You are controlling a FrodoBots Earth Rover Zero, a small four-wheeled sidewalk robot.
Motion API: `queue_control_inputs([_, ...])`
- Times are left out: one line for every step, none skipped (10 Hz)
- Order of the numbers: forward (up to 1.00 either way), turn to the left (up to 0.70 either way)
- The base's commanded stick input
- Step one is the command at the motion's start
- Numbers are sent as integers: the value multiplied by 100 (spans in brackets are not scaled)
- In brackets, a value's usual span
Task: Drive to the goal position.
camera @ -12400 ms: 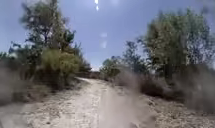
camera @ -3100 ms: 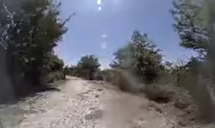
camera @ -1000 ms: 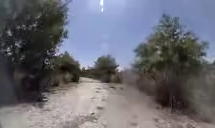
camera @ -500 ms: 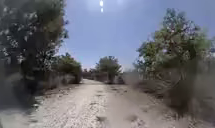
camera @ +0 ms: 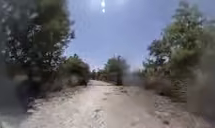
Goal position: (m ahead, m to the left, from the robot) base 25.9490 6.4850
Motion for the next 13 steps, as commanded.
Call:
queue_control_inputs([70,0])
queue_control_inputs([70,0])
queue_control_inputs([70,0])
queue_control_inputs([70,0])
queue_control_inputs([70,0])
queue_control_inputs([70,0])
queue_control_inputs([70,0])
queue_control_inputs([70,0])
queue_control_inputs([70,0])
queue_control_inputs([70,0])
queue_control_inputs([70,2])
queue_control_inputs([70,10])
queue_control_inputs([70,14])
